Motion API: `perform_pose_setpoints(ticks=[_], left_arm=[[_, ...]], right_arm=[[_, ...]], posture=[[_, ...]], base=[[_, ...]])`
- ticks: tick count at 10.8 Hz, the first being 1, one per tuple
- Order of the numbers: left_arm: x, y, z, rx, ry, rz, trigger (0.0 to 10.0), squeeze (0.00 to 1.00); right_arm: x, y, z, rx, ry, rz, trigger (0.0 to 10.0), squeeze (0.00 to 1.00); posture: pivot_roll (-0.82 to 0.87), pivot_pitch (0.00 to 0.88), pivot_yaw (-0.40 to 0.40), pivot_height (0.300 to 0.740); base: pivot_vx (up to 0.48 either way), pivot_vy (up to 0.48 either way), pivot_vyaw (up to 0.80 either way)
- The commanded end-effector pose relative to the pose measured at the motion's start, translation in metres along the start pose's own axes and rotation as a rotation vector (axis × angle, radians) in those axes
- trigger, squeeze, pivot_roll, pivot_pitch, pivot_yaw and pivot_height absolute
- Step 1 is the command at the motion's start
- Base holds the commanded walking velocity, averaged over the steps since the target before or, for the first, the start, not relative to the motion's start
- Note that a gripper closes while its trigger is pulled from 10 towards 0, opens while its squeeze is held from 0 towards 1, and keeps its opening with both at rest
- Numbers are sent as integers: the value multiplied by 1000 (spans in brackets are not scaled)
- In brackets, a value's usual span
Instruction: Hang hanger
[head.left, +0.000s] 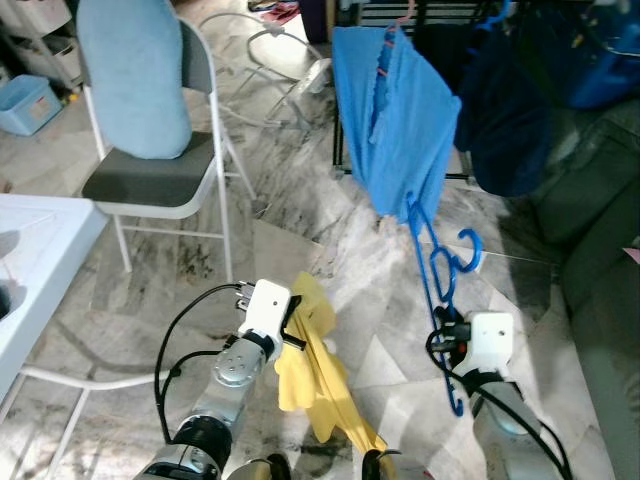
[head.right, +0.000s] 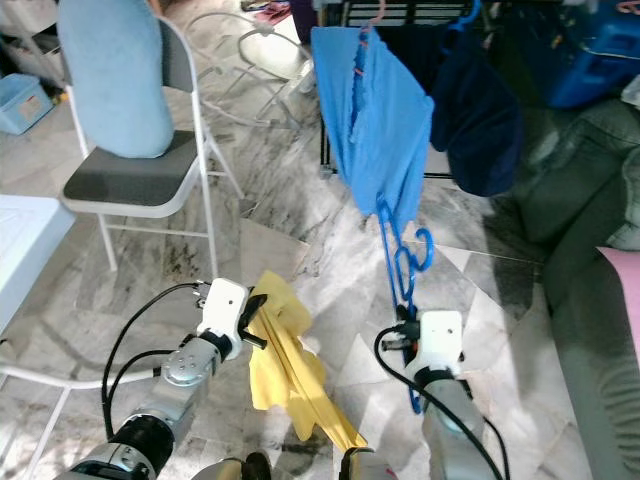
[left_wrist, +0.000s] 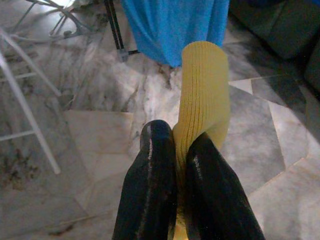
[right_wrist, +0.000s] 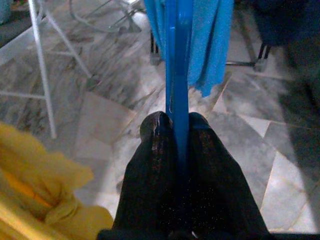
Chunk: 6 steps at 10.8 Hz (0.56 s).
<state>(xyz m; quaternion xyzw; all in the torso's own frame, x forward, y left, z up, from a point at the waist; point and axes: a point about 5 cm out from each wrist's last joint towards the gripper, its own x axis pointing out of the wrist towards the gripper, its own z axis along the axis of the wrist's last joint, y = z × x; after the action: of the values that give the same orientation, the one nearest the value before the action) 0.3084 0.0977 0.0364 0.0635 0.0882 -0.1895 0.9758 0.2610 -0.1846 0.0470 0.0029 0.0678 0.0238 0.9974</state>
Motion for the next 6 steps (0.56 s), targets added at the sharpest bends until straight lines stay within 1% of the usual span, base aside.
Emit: perform_pose_setpoints(ticks=[1, 2, 3, 6], left_arm=[[8, 13, 34, 2, -148, 60, 10000, 0], [8, 11, 33, -22, -137, 61, 10000, 0], [8, 10, 32, -21, -135, 56, 10000, 0], [8, 11, 32, -28, -124, 54, 10000, 0]], right_arm=[[-3, 0, 0, 9, 8, -15, 10000, 0], [-7, 6, -1, 17, 22, -13, 10000, 0], [-9, 8, -2, 19, 26, -7, 10000, 0], [-13, 6, 0, 20, 34, -19, 10000, 0]], posture=[[-188, 143, 65, 740], [-193, 143, 62, 740], [-197, 145, 62, 740], [-202, 156, 64, 740]], base=[[-266, 0, 0], [-274, 0, 0], [-274, 0, 0], [-321, 0, 0]])
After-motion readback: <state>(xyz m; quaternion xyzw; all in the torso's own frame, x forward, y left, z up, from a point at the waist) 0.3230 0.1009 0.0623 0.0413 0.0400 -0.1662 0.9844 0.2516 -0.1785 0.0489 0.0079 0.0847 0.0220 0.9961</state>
